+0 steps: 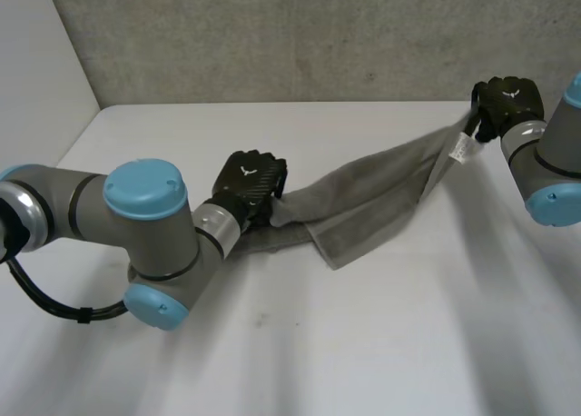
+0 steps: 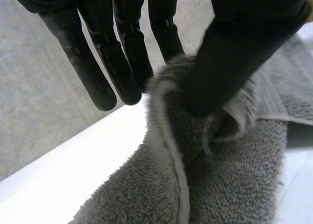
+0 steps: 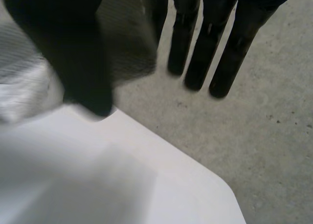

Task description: Fold the towel.

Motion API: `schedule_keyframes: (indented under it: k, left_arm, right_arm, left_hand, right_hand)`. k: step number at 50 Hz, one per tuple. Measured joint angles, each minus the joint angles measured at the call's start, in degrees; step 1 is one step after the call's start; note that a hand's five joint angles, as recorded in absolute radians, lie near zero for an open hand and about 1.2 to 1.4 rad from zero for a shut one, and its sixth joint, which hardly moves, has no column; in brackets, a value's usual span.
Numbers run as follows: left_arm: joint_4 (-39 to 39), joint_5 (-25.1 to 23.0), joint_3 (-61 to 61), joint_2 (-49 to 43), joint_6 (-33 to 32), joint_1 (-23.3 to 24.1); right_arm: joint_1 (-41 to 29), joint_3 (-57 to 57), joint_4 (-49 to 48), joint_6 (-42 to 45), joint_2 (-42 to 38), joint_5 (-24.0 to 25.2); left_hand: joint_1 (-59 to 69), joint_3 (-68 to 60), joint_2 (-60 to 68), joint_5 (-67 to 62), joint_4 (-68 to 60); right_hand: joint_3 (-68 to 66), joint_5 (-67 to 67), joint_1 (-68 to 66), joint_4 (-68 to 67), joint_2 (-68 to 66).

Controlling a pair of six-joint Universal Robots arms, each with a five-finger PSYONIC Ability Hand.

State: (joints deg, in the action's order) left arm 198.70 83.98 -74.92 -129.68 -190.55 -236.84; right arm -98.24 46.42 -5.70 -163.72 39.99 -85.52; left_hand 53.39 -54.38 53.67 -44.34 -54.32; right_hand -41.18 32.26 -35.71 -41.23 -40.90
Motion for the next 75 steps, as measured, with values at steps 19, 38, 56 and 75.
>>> schedule_keyframes:
  k: [19,38,56,75]
  left_arm:
    - [-1.4,0.2,-6.8,14.0,-0.5,-3.7]
    - [-16.0,-0.8,-21.3,29.6,-0.8,-19.1]
    - [-16.1,-7.7,-24.3,20.2,-0.9,-25.1]
    - [-15.4,-7.6,-19.1,11.3,-0.9,-24.8]
  right_arm:
    - [-1.0,21.7,1.0,2.0,20.4,0.6]
    - [-10.6,39.8,11.8,-13.8,29.4,9.9]
    - [-14.4,42.9,6.8,-17.2,23.7,11.7]
    - [-18.1,36.4,3.2,-18.1,14.1,7.5]
  left_hand:
    - [-41.4,42.4,-41.9,42.3,42.4]
    - [-29.6,30.7,-30.0,30.6,30.6]
    - [-26.9,27.9,-27.2,27.9,27.9]
    - [12.1,-12.5,13.3,-12.0,-12.6]
  right_hand:
    - [29.1,-28.4,24.0,28.2,28.2]
    - [20.7,-22.0,18.4,20.8,21.2]
    - [20.5,-21.4,18.2,20.6,21.2]
    - [17.1,-18.8,15.3,17.3,17.4]
